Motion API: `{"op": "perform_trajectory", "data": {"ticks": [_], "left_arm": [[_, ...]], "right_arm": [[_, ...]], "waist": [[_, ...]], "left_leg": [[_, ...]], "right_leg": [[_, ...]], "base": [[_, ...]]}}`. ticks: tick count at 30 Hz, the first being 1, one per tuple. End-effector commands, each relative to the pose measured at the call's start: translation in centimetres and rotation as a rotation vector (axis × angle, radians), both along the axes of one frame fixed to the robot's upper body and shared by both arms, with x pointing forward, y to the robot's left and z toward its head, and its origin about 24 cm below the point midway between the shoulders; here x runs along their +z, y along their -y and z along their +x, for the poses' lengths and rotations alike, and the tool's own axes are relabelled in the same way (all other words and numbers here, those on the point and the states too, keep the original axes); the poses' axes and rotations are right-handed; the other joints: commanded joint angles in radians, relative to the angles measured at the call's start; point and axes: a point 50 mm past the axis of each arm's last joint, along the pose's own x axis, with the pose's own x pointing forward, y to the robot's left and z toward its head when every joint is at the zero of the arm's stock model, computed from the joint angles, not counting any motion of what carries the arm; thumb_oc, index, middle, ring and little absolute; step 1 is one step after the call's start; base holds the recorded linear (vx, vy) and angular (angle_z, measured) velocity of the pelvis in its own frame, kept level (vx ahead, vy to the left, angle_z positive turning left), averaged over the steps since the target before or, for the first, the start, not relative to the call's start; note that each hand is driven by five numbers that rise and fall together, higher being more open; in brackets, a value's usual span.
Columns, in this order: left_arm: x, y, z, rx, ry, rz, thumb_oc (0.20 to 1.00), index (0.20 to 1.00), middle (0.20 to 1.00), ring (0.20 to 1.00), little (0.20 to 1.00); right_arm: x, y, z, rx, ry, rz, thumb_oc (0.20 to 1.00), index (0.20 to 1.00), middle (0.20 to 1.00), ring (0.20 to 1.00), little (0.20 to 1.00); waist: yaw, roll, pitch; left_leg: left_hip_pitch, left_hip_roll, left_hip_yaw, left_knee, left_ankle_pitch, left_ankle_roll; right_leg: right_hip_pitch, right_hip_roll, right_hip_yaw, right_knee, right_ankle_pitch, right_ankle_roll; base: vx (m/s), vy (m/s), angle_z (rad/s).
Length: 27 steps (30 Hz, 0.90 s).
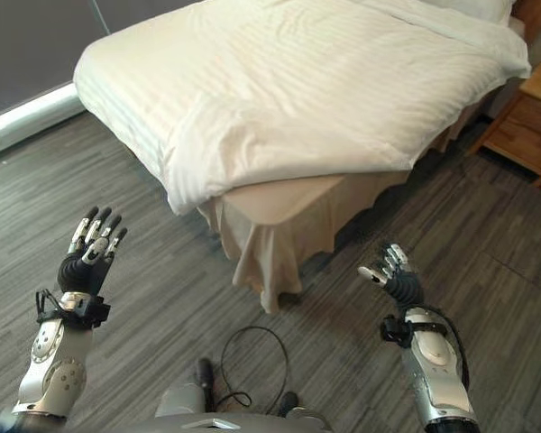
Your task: Making the bed.
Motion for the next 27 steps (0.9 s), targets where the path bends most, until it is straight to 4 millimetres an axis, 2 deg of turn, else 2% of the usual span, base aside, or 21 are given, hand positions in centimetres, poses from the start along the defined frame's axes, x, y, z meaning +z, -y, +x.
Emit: {"op": "perform_trajectory", "data": {"ticks": [1,6,10,11,14,18,19,20,21,23,24,25,26,27], "left_arm": [[2.6,-1.0,0.3,0.04,0.123,0.064,1.0,1.0,1.0,1.0,1.0],[2.3,-1.1,0.4,0.037,0.096,0.086,1.0,1.0,1.0,1.0,1.0],[2.1,-1.0,0.7,0.04,0.087,0.094,1.0,1.0,1.0,1.0,1.0],[-0.2,5.1,2.8,-0.266,-0.032,0.184,1.0,1.0,1.0,1.0,1.0],[0.4,5.2,3.1,-0.27,-0.011,0.21,1.0,1.0,1.0,1.0,1.0],[0.7,5.0,2.8,-0.282,-0.011,0.237,1.0,1.0,1.0,1.0,1.0],[0.7,5.1,2.7,-0.303,-0.011,0.252,1.0,1.0,1.0,1.0,1.0],[0.6,5.3,2.5,-0.328,-0.015,0.253,1.0,1.0,1.0,1.0,1.0],[0.3,5.5,1.9,-0.374,-0.032,0.251,1.0,1.0,1.0,1.0,1.0],[0.1,5.6,1.5,-0.4,-0.045,0.242,1.0,1.0,1.0,1.0,1.0],[-0.5,5.7,0.5,-0.458,-0.083,0.237,1.0,1.0,1.0,1.0,1.0],[-0.9,5.6,-0.1,-0.493,-0.106,0.238,1.0,1.0,1.0,1.0,1.0],[-0.9,5.6,-0.1,-0.493,-0.106,0.238,1.0,1.0,1.0,1.0,1.0],[-2.1,5.5,-1.6,-0.567,-0.189,0.231,1.0,1.0,1.0,1.0,1.0]], "right_arm": [[1.9,0.9,0.5,-0.003,0.09,-0.039,1.0,1.0,1.0,1.0,1.0],[0.9,0.0,0.2,0.025,0.053,0.005,1.0,1.0,1.0,1.0,1.0],[0.2,-1.1,0.0,0.044,0.038,0.056,1.0,1.0,1.0,1.0,1.0],[-1.9,0.0,-1.4,-0.133,-0.009,0.255,1.0,1.0,1.0,1.0,1.0],[-2.9,-0.5,-2.0,-0.16,-0.033,0.311,1.0,1.0,1.0,1.0,1.0],[-3.6,-0.2,-2.1,-0.136,-0.103,0.213,1.0,1.0,1.0,1.0,1.0],[-3.7,0.6,-1.9,-0.138,-0.135,0.145,1.0,1.0,1.0,1.0,1.0],[-3.3,1.2,-1.4,-0.139,-0.133,0.106,1.0,1.0,1.0,1.0,1.0],[-1.8,2.5,-0.3,-0.131,-0.101,0.019,1.0,1.0,1.0,1.0,1.0],[-1.1,3.2,0.4,-0.138,-0.085,-0.017,1.0,1.0,1.0,1.0,1.0],[0.9,5.0,1.9,-0.149,-0.052,-0.119,1.0,1.0,1.0,1.0,1.0],[2.5,6.1,3.2,-0.137,-0.031,-0.195,1.0,1.0,1.0,1.0,1.0],[2.5,6.1,3.2,-0.137,-0.031,-0.195,1.0,1.0,1.0,1.0,1.0],[6.4,7.0,6.7,-0.109,0.024,-0.331,1.0,1.0,1.0,1.0,1.0]], "waist": [[0.011,-0.007,-0.039],[0.004,-0.002,-0.056],[-0.005,-0.002,-0.063],[-0.009,0.003,-0.021],[-0.03,0.005,-0.047],[-0.024,-0.001,-0.065],[-0.019,-0.006,-0.068],[-0.012,-0.011,-0.068],[0.003,-0.021,-0.069],[0.011,-0.025,-0.069],[0.035,-0.036,-0.067],[0.049,-0.042,-0.062],[0.049,-0.042,-0.063],[0.087,-0.057,-0.052]], "left_leg": [[0.09,0.002,-0.009,-0.028,0.064,-0.044],[0.15,-0.019,0.009,-0.103,0.059,-0.025],[0.156,-0.034,0.023,-0.113,0.042,-0.012],[0.017,-0.003,0.045,0.021,0.114,-0.043],[0.075,-0.008,0.061,-0.046,0.106,-0.029],[0.117,-0.018,0.07,-0.113,0.106,-0.016],[0.114,-0.019,0.068,-0.113,0.1,-0.015],[0.113,-0.022,0.064,-0.113,0.096,-0.013],[0.106,-0.027,0.055,-0.113,0.09,-0.009],[0.103,-0.03,0.05,-0.113,0.088,-0.008],[0.098,-0.032,0.039,-0.113,0.086,-0.006],[0.097,-0.034,0.035,-0.113,0.084,-0.006],[0.096,-0.034,0.035,-0.113,0.084,-0.006],[0.09,-0.037,0.027,-0.113,0.078,-0.006]], "right_leg": [[-0.033,-0.048,-0.004,0.026,-0.005,0.06],[-0.035,-0.056,0.015,0.018,0.002,0.076],[-0.052,-0.068,0.032,0.017,0.018,0.09],[-0.043,-0.072,0.031,0.036,0.003,0.077],[-0.034,-0.075,0.031,0.038,0.002,0.084],[-0.038,-0.076,0.034,0.032,0.004,0.091],[-0.039,-0.077,0.028,0.029,0.006,0.094],[-0.04,-0.078,0.025,0.027,0.008,0.096],[-0.042,-0.081,0.013,0.023,0.01,0.102],[-0.043,-0.082,0.007,0.021,0.012,0.105],[-0.044,-0.083,-0.004,0.016,0.014,0.109],[-0.043,-0.084,-0.011,0.014,0.018,0.112],[-0.044,-0.084,-0.011,0.014,0.018,0.112],[-0.045,-0.086,-0.025,0.011,0.025,0.121]], "base": [[0.12,0.067,-0.28],[0.11,0.106,-0.02],[0.08,0.133,-0.08],[0.11,0.118,-0.14],[0.22,0.097,0.12],[0.13,0.053,-0.13],[0.07,0.026,-0.03],[0.08,0.039,0.06],[0.06,0.023,0.07],[0.04,0.014,0.12],[0.04,0.016,0.24],[0.03,0.018,0.27],[0.0,0.038,0.38],[-0.01,0.031,0.33]]}}
